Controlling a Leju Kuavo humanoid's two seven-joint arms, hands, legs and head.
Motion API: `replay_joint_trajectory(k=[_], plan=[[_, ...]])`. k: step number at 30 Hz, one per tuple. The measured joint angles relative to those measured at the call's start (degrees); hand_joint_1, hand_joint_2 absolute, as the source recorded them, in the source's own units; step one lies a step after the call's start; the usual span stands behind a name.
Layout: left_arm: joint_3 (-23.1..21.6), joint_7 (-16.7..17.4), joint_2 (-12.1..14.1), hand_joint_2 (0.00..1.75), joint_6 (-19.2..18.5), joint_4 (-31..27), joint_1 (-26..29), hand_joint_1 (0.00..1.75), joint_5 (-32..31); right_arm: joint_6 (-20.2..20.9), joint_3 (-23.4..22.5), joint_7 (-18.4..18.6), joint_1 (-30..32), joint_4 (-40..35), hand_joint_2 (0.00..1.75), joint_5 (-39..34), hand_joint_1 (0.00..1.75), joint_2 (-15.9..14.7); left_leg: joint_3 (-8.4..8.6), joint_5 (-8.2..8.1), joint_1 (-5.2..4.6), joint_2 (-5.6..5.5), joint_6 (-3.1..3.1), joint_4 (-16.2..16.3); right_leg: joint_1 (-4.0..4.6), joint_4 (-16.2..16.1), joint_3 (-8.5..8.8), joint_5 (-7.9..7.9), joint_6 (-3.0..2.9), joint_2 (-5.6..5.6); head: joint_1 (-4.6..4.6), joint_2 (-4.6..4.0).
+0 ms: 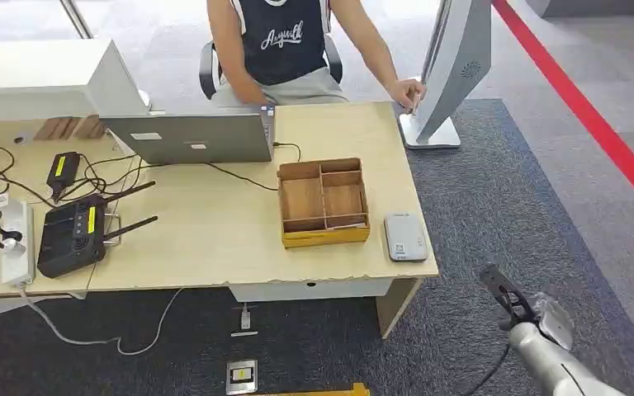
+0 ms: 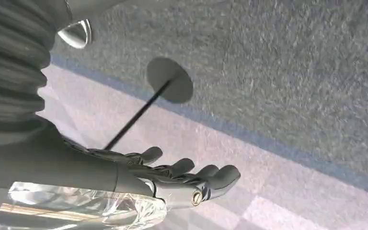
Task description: Pass the card to the sensor for recognition and then transmit it.
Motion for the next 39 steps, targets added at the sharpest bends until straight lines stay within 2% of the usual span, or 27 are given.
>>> replay_joint_trajectory(k=[9,10,14,21,25,29,39], plan=[[-1.1,-0.3,0.0,0.00,-0.1,0.0,-0.1,0.00,0.3,2.0,4.2,5.7,-6.9,-2.4,1.75,4.5,0.00,-4.2,-0.07,0.04,-0.04,0.00,0.04,0.0,-0.04,0.0,-0.02,0.07,0.08,0.00,0.02,0.00],[-1.4,-0.1,0.0,0.00,-0.3,0.0,-0.1,0.00,0.3,3.0,5.0,7.6,-8.8,-4.1,1.75,6.0,0.00,-5.3,-0.09,0.05,-0.08,0.01,0.05,0.0,-0.11,0.0,-0.08,0.08,0.08,0.00,0.00,0.00],[-1.9,0.7,0.0,0.00,-0.1,0.0,-0.1,0.00,0.3,6.4,7.1,11.1,-14.3,-8.9,1.75,10.0,0.00,-7.5,-0.07,0.07,-0.09,0.02,0.03,0.0,-0.11,0.0,-0.12,0.10,0.05,0.03,0.04,0.00],[-2.7,0.7,0.0,0.00,-0.1,0.0,-0.3,0.00,0.3,7.3,9.7,12.1,-17.6,-14.4,1.75,10.6,0.00,-9.0,-0.14,0.11,-0.06,-0.13,0.05,0.0,-0.08,0.0,-0.10,0.09,0.07,-0.09,0.04,0.00],[-3.2,0.3,0.0,0.00,0.0,-0.1,-0.4,0.00,0.3,7.2,10.9,10.7,-19.0,-17.0,1.75,11.7,0.00,-9.2,-0.21,0.11,-0.07,-0.11,0.05,0.0,-0.09,0.0,-0.17,0.10,0.07,-0.06,0.04,0.00],[-3.5,0.2,0.0,0.00,0.1,-0.1,-0.4,0.00,0.4,7.8,12.6,8.2,-23.4,-18.4,1.75,13.5,0.00,-8.1,-0.21,0.13,-0.07,-0.06,0.03,0.0,-0.08,0.1,-0.20,0.12,0.06,-0.03,0.02,0.00],[-4.7,0.7,0.0,0.00,0.0,-0.3,-0.6,0.00,0.2,5.7,17.2,-0.2,-30.2,-18.8,1.75,14.6,0.00,-1.4,-0.24,0.21,0.02,-0.09,-0.05,0.0,0.01,0.1,-0.20,0.12,0.05,-0.04,0.04,0.00]])
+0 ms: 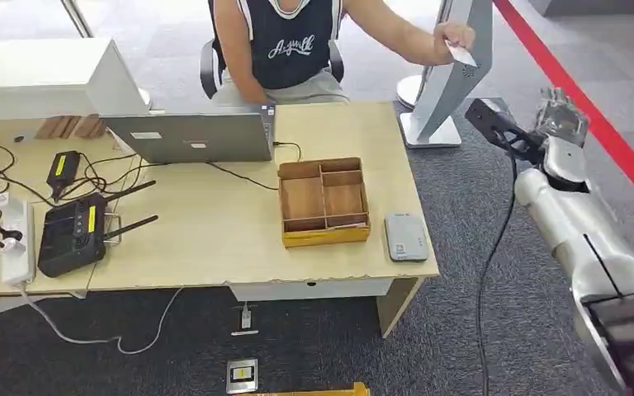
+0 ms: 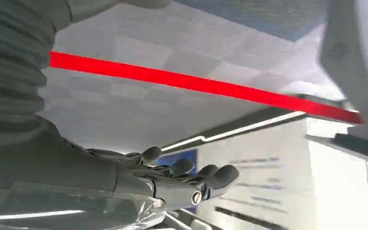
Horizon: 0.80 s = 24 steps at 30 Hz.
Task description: Pass the card to the sensor for recognition and then transmit it.
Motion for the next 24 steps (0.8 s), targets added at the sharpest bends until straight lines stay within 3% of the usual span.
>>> replay_joint_trajectory(k=[3,8,14,24], plan=[[-0.5,-0.8,0.0,0.00,0.0,-0.1,-0.1,0.00,-0.1,-2.2,1.9,-2.9,-1.3,0.7,1.75,0.1,0.00,3.2,0.02,0.00,0.01,-0.04,0.00,0.0,0.01,0.0,-0.01,-0.01,0.00,-0.02,0.00,0.00],[-1.2,-0.9,0.1,0.00,0.0,-0.1,-0.1,0.00,-0.1,-2.8,3.3,-3.5,-2.0,1.6,1.75,0.1,0.00,5.4,-0.01,0.00,0.02,-0.05,0.00,0.0,0.00,0.0,-0.02,-0.01,0.00,-0.03,0.00,0.00],[-2.3,-1.8,0.3,0.00,0.0,-0.1,-0.1,0.00,-0.2,-4.7,6.0,-6.9,-2.4,3.3,1.75,3.4,0.00,8.6,0.00,0.00,0.01,0.00,0.00,0.0,0.00,0.0,-0.03,0.00,0.00,-0.01,0.00,0.00],[-3.8,-2.3,0.6,0.00,-0.2,-0.1,-0.1,0.00,-0.2,-6.1,10.8,-8.0,-3.0,5.7,1.75,7.2,0.00,15.4,-0.01,0.01,0.06,-0.01,-0.01,0.0,0.05,0.0,-0.06,-0.01,-0.01,-0.01,-0.02,0.00]])
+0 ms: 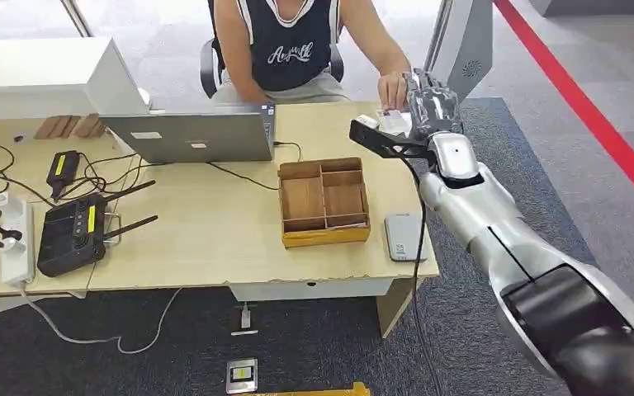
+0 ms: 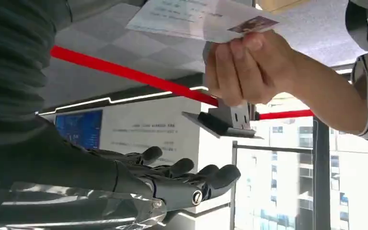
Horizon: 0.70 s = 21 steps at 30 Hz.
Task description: Pass the card to the sensor for recognition and then transmit it.
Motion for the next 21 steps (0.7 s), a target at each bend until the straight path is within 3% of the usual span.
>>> replay_joint_trajectory(k=[18,21], plan=[[-0.9,-0.8,0.7,0.00,-0.4,0.0,0.1,0.00,-0.2,-1.1,2.4,-0.3,-0.4,2.4,1.75,-0.1,0.00,1.9,-0.01,0.00,-0.01,0.00,0.00,0.0,-0.01,0.0,-0.01,0.00,0.00,0.00,0.00,0.00],[-1.0,-1.3,0.7,0.00,-1.0,0.0,0.0,0.00,-0.6,-3.6,2.6,-1.9,-0.4,2.4,1.75,-1.0,0.00,1.9,-0.01,0.00,-0.01,0.01,0.00,0.0,0.00,0.0,-0.01,0.00,0.00,0.00,0.00,0.00]])
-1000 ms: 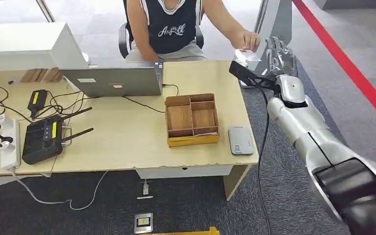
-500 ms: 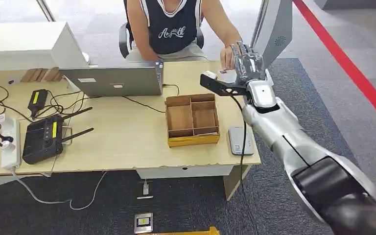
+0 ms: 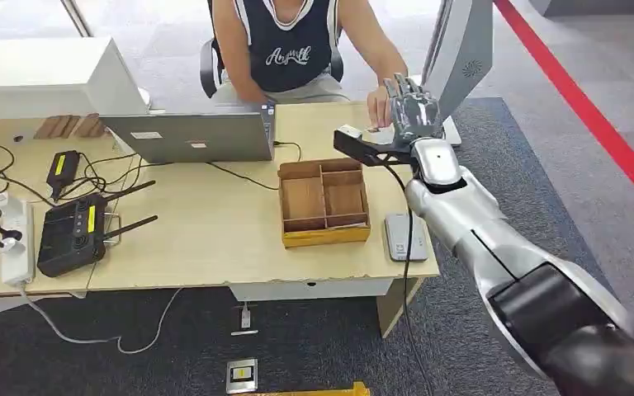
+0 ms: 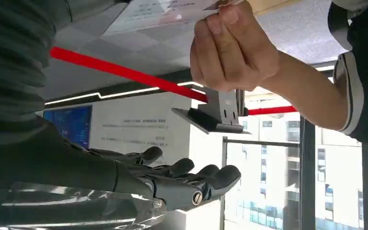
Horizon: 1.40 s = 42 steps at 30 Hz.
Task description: Pass the card to the sensor for recognition and then transmit it.
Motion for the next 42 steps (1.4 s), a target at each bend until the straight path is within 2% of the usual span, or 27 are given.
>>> replay_joint_trajectory(k=[3,4,5,6,14,42], plan=[[-0.3,-0.1,0.1,0.00,-0.1,0.0,0.0,0.00,0.0,-0.3,0.2,-0.3,0.0,0.0,1.75,-0.2,0.00,0.0,0.00,0.00,0.00,0.01,0.00,0.0,0.00,0.0,0.00,0.00,0.00,0.00,0.00,0.00],[-0.4,-0.2,0.1,0.00,-0.1,0.0,0.0,0.00,0.0,-0.4,0.3,-0.3,0.0,0.0,1.75,-0.3,0.70,0.0,0.00,0.00,0.00,0.00,0.00,0.0,0.00,0.0,0.00,0.00,0.00,0.00,0.02,0.00],[-0.4,-0.2,0.2,0.00,-0.1,0.0,0.0,0.00,0.0,-0.4,0.3,-0.4,0.0,0.0,1.75,-0.3,1.55,0.0,0.00,0.00,0.00,0.00,0.00,0.0,0.00,0.0,0.00,0.00,0.00,0.00,0.00,0.00],[-0.5,-0.2,0.2,0.00,-0.1,0.0,0.0,0.00,0.0,-0.4,0.4,-0.4,0.0,0.0,1.75,-0.3,1.75,0.0,-0.01,0.00,0.00,0.00,0.00,0.0,0.00,0.0,0.00,0.00,0.00,0.00,0.00,0.00],[-0.9,-0.7,0.3,0.00,-0.2,0.0,0.0,0.00,-0.1,-0.3,0.4,-0.7,0.0,0.0,1.75,-2.4,1.75,0.0,-0.01,0.00,0.00,0.00,0.00,0.0,0.00,0.0,-0.01,0.00,0.00,0.00,0.00,0.00],[-1.2,-0.5,0.3,0.00,0.3,0.0,0.0,0.00,1.2,1.3,0.5,-2.5,0.1,0.1,1.75,-2.9,1.75,0.7,-0.02,0.00,0.00,0.00,0.00,0.0,0.00,0.0,-0.03,0.00,0.00,0.00,0.00,0.00]])
